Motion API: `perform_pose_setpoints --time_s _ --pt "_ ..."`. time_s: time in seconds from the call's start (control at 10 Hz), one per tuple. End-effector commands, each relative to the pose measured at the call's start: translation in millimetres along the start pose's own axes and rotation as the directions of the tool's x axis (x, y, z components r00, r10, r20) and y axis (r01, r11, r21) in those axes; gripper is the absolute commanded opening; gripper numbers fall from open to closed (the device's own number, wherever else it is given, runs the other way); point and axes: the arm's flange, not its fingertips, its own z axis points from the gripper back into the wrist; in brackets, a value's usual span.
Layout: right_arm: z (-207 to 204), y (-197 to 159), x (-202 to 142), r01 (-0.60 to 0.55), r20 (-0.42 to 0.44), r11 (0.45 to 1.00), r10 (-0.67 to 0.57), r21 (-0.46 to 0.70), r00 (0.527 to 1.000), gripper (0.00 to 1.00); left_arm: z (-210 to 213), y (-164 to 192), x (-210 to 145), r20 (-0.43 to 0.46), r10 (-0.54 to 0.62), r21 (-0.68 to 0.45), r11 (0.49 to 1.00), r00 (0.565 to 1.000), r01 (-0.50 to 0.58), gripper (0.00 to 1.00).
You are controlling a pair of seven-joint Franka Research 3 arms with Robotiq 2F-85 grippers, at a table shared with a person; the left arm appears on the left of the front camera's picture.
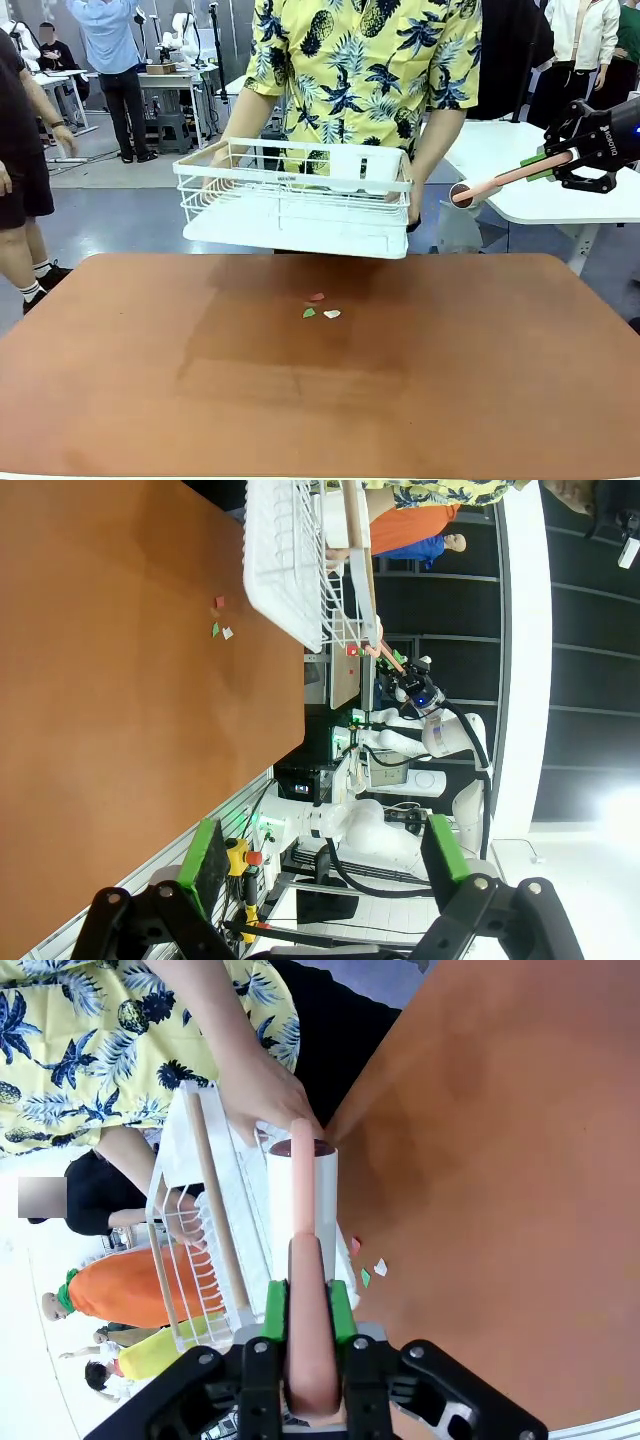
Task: Clean the table.
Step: Clean the table with the Lint Roller when the human lifts the Dish drying rack.
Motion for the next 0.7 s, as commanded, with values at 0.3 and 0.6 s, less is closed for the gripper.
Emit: perform_pose_setpoints --time_s 0.3,0.6 --pt "0.1 0.7 -0.5 -0.001 0.000 1.000 0.001 0.002 1.000 0.00 1.0 0.2 -4.0 0.001 -0.003 -0.006 1.000 1.000 0.003 1.00" --pt "0.1 0.7 -0.5 -0.001 0.000 1.000 0.001 0.002 1.000 0.00 1.0 0.2 -4.0 0.001 -0.003 -0.006 1.000 1.000 0.003 1.00"
